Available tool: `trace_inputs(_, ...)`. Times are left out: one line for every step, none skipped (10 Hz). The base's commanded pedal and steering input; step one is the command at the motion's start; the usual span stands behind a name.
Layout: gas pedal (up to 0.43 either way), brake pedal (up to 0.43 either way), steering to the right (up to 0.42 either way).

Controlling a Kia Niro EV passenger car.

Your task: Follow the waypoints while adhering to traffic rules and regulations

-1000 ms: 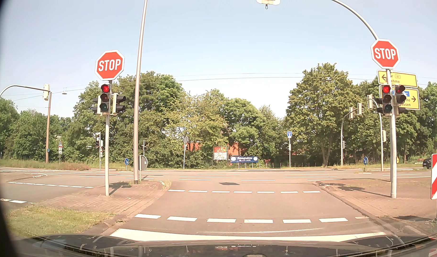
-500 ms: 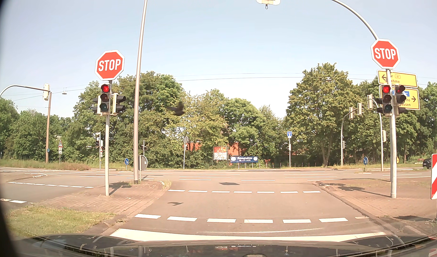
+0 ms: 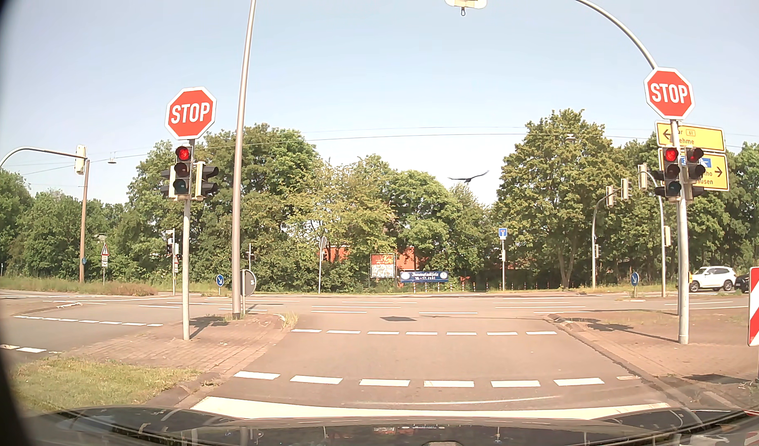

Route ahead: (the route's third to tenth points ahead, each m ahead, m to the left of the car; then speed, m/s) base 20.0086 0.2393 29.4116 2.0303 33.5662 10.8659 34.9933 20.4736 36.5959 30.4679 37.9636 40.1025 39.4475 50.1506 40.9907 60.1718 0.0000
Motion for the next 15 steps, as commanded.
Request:
trace_inputs(0.0, 0.256, 0.001)
trace_inputs(0.0, 0.256, 0.001)
trace_inputs(0.0, 0.256, 0.001)
trace_inputs(0.0, 0.256, 0.001)
trace_inputs(0.0, 0.256, 0.001)
trace_inputs(0.0, 0.256, 0.001)
trace_inputs(0.0, 0.256, 0.001)
trace_inputs(0.0, 0.256, 0.001)
trace_inputs(0.0, 0.256, 0.001)
trace_inputs(0.0, 0.256, 0.001)
trace_inputs(0.0, 0.256, 0.001)
trace_inputs(0.0, 0.256, 0.001)
trace_inputs(0.0, 0.256, 0.001)
trace_inputs(0.0, 0.256, 0.001)
trace_inputs(0.0, 0.256, 0.001)
